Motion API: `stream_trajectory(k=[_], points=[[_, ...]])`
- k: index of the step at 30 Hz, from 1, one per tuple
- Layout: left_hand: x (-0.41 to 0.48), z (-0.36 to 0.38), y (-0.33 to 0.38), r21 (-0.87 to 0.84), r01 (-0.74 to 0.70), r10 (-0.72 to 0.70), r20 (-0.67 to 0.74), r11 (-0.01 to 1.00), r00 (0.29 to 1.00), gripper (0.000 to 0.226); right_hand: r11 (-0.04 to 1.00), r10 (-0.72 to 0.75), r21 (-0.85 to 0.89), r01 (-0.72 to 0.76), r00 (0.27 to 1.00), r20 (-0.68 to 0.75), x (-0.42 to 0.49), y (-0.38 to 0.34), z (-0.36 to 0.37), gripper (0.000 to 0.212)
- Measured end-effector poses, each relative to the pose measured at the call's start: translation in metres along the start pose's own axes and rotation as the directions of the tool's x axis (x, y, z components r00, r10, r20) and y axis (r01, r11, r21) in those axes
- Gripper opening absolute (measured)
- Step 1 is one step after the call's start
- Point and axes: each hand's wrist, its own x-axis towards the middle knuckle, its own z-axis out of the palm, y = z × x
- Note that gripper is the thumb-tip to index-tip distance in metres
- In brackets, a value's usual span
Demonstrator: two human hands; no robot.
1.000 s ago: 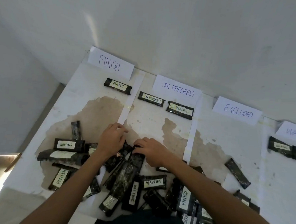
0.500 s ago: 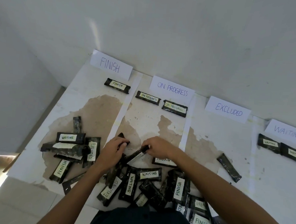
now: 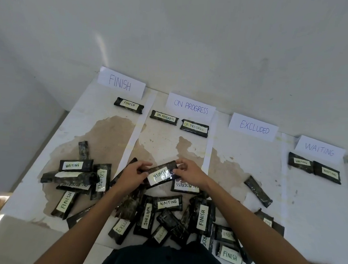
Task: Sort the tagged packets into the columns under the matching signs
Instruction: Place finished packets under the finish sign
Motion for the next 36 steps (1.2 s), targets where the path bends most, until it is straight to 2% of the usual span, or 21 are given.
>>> stream_trajectory(k=[3, 7, 11, 14, 17, 22, 26, 28, 33, 36], points=[[-0.008, 0.006, 0.007, -0.050, 0.045, -0.041, 0.076, 0.998, 0.996, 0.032, 0.986, 0.012, 0.164, 0.014, 0.987, -0.159, -0.001, -0.004, 0.000, 0.022], [-0.019, 0.023, 0.017, -0.073, 0.087, -0.076, 0.146, 0.993, 0.986, 0.023, 0.990, -0.039, 0.121, 0.068, 0.973, -0.228, -0.003, -0.019, 0.007, 0.020], [-0.030, 0.037, 0.018, -0.130, 0.163, -0.143, 0.145, 0.978, 0.979, 0.017, 0.995, -0.084, 0.036, 0.097, 0.960, -0.268, -0.012, -0.028, 0.017, 0.032], [-0.038, 0.038, 0.019, -0.177, 0.181, -0.179, 0.030, 0.967, 0.983, 0.014, 0.987, -0.103, -0.144, 0.073, 0.972, -0.212, -0.023, -0.032, 0.024, 0.051], [-0.046, 0.037, 0.019, -0.162, 0.112, -0.118, -0.028, 0.981, 0.993, 0.009, 0.961, -0.115, -0.267, 0.072, 0.982, -0.151, -0.035, -0.032, 0.040, 0.064], [-0.057, 0.036, 0.012, -0.158, 0.054, -0.050, 0.030, 0.986, 0.998, 0.031, 0.910, -0.219, -0.383, 0.158, 0.968, -0.120, -0.039, -0.025, 0.057, 0.071], [-0.061, 0.027, 0.013, -0.283, 0.094, -0.094, 0.014, 0.955, 0.995, 0.025, 0.831, -0.318, -0.486, 0.270, 0.948, -0.018, -0.038, -0.031, 0.063, 0.064], [-0.058, 0.016, 0.017, -0.247, 0.077, -0.090, -0.040, 0.966, 0.995, 0.024, 0.800, -0.369, -0.519, 0.301, 0.929, -0.030, -0.037, -0.038, 0.065, 0.067], [-0.045, -0.025, 0.033, -0.005, -0.041, 0.040, -0.143, 0.999, 0.989, 0.019, 0.782, -0.426, -0.539, 0.312, 0.900, -0.097, -0.021, -0.074, 0.069, 0.074], [-0.024, -0.062, 0.043, 0.147, -0.090, 0.125, -0.249, 0.985, 0.960, 0.019, 0.743, -0.461, -0.592, 0.312, 0.880, -0.115, 0.005, -0.107, 0.072, 0.066]])
